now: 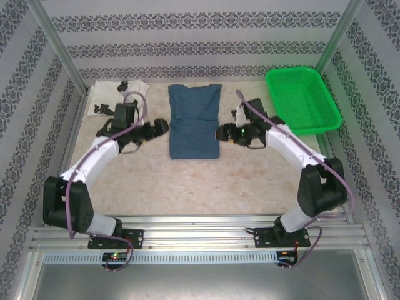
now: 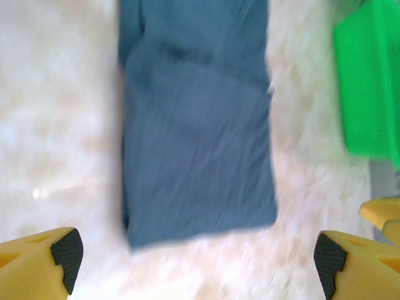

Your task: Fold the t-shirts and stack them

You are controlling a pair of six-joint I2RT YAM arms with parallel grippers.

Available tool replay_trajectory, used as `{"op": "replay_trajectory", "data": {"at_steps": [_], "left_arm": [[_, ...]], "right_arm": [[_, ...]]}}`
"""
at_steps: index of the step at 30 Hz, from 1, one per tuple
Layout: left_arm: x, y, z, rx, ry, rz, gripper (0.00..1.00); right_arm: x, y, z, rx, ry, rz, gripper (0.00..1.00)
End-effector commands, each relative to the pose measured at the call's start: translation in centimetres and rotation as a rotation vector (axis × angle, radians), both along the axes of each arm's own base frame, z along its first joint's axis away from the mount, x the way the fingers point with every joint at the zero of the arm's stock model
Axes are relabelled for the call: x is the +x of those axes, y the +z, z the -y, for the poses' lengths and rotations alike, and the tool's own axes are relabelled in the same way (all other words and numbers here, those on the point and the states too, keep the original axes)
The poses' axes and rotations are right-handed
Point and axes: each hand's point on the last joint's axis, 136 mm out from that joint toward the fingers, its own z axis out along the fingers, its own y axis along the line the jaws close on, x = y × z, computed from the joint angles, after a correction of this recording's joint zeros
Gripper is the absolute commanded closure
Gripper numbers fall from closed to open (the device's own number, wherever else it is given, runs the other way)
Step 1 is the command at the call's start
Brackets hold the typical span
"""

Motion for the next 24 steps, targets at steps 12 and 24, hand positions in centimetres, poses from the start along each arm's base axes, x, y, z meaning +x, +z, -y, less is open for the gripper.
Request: {"op": "replay_trajectory", "data": {"at_steps": [12,24], "left_arm": [[-4.3,-8.2,3.3,-0.186,0.012,-0.165,0.15],[-0.7,-12.2,3.3,-0.146,0.091,-0.205,0.21]], "right_arm": [[-1.9,-7.8,-2.3,0.16,-0.079,-0.077,0.33],[0.9,-10.2,-2.8,0.164,-0.125,-0.105,0.36]]}}
